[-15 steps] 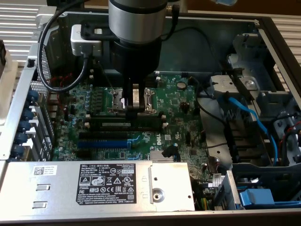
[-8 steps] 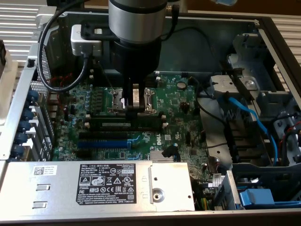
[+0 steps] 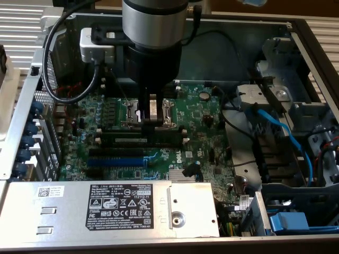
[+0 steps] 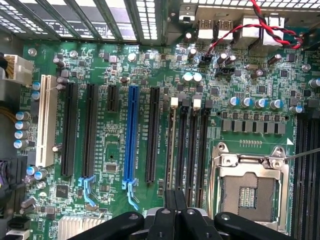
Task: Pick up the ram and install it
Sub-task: 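Press down the ram until it locks into place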
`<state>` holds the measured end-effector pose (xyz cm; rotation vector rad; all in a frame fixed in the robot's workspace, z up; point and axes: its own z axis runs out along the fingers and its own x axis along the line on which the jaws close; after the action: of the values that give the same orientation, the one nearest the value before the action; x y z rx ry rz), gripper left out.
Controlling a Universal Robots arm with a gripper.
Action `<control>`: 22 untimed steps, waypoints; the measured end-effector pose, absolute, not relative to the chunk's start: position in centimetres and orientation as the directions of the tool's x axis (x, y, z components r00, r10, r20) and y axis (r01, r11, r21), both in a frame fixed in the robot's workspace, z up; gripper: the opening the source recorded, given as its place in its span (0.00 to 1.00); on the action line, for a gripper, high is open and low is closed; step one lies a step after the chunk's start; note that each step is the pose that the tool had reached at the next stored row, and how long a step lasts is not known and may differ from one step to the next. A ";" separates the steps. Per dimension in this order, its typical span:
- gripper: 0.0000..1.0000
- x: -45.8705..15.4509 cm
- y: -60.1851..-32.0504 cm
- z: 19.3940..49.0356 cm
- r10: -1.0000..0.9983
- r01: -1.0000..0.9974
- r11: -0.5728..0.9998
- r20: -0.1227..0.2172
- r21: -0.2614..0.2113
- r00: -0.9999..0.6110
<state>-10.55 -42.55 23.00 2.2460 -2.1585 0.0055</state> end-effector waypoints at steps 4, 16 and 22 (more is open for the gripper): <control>0.10 -10.6 -42.5 22.9 -0.999 -0.999 -0.042 0.021 0.017 0.042; 0.10 -10.6 -42.6 22.8 -0.999 -0.999 -0.046 0.022 0.017 0.046; 0.10 -10.6 -42.6 22.8 -0.999 -0.999 -0.048 0.022 0.017 0.048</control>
<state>-10.55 -42.55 22.76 2.2542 -2.1487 0.0070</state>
